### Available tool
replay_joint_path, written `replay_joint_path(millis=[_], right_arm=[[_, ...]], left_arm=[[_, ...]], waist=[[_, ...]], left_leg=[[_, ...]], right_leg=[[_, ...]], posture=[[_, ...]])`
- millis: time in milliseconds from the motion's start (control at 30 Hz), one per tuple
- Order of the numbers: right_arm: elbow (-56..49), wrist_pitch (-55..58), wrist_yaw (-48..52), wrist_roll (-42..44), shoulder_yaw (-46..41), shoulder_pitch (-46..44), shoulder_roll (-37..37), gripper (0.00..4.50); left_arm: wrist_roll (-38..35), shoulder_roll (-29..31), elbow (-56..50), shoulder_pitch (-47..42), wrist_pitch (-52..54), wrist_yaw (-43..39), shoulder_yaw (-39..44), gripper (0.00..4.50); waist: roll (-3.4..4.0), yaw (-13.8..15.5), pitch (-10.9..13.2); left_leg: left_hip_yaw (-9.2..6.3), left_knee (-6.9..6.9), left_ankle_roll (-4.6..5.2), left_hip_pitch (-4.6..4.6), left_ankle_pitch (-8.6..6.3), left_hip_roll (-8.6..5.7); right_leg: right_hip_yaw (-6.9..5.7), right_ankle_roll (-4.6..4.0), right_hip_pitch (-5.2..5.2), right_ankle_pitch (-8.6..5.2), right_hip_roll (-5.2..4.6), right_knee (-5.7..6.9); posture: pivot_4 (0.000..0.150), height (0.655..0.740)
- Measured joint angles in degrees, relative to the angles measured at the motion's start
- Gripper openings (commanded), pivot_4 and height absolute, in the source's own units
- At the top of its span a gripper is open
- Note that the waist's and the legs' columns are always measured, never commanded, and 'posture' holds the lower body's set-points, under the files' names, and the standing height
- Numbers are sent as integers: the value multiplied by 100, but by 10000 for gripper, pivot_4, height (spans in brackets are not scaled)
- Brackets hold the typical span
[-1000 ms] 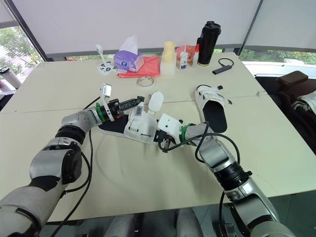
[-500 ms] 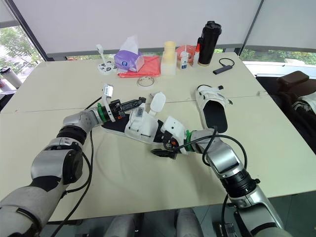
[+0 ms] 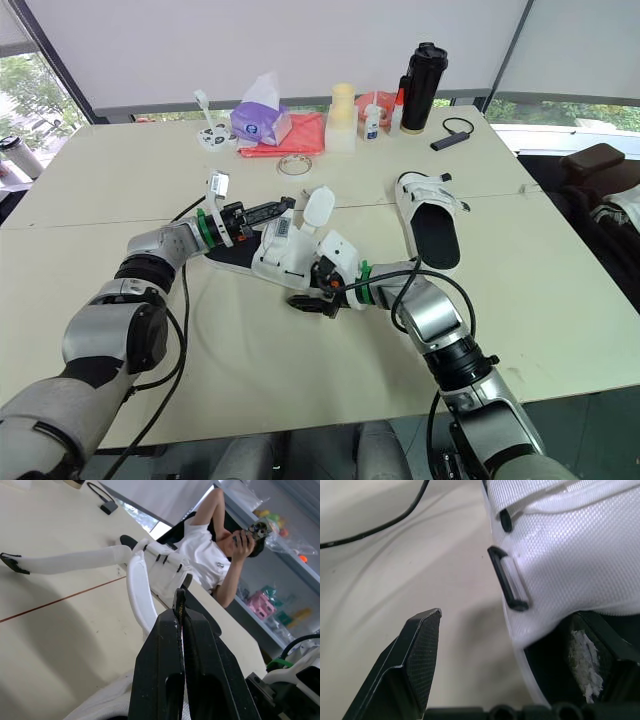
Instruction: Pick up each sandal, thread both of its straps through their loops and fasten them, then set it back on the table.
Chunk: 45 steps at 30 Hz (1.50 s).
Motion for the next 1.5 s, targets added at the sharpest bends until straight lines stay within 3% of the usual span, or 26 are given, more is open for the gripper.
replay_joint_path(millis=[67,167,367,733,1167,1500], right_arm=[[134,-110,-47,7,-26,0,134,38271],[272,-214,-115,7,-59,0,247,29818],[363,-372,-170,-2,-54,54,308,227],[345,-1228,291,-282,317,117,-114,227],[383,-1750,1270,-445,577,-211,-813,227],[582,-1869,1690,-443,571,-366,-1023,227]], left_arm=[[0,1,0,4,0,1,6,0],[0,8,0,16,0,2,12,0],[0,6,0,24,0,11,11,0],[16,33,-6,33,153,-85,-39,0],[16,519,-1289,545,1106,-819,-491,0],[6,287,-1370,598,1121,-689,-564,0]], waist=[[0,-18,0],[0,-81,0],[0,-115,0],[0,-114,0],[0,-100,0],[0,-83,0]], left_leg=[[0,0,0,2,0,0],[0,0,0,4,0,0],[0,-3,1,3,0,0],[0,-2,1,2,0,-1],[0,-1,1,1,0,-1],[-1,0,1,1,0,-1]], right_leg=[[0,0,1,0,0,3],[0,0,2,0,0,4],[0,0,1,0,0,4],[0,2,1,-2,0,4],[0,2,2,-2,0,2],[1,2,4,-2,-1,1]], posture=[[1500,7400],[1500,7400],[1500,7400],[1500,7400],[1500,7400],[1500,7400]])
